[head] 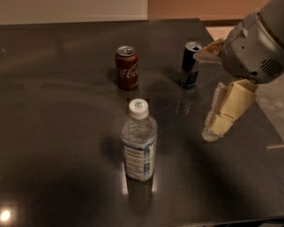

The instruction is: Move blue plastic bottle near coke can

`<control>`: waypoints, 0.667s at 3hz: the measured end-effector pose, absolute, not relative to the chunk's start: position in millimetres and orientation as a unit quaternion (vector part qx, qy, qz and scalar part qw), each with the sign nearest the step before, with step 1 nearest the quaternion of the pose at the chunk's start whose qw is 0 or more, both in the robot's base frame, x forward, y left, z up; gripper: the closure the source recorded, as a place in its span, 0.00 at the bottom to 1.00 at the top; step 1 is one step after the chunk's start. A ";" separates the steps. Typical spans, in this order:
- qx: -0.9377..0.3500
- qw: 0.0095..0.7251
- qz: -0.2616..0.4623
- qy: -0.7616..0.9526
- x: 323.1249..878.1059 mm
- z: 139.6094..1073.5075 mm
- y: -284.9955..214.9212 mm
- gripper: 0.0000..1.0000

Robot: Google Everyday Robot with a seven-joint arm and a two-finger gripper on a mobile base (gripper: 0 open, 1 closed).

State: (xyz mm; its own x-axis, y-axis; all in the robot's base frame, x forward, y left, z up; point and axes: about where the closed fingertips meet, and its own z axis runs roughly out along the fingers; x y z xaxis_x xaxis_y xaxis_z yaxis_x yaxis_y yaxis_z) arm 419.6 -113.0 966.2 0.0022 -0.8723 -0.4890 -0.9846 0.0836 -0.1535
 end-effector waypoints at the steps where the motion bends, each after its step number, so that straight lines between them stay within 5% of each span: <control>1: -0.684 0.250 0.165 0.666 409.7 955.5 -81.6 0.00; 2: -0.702 0.251 0.205 0.634 397.0 944.1 -52.9 0.00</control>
Offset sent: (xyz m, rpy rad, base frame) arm -0.0388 0.0948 -0.0414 0.2164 0.1202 0.2912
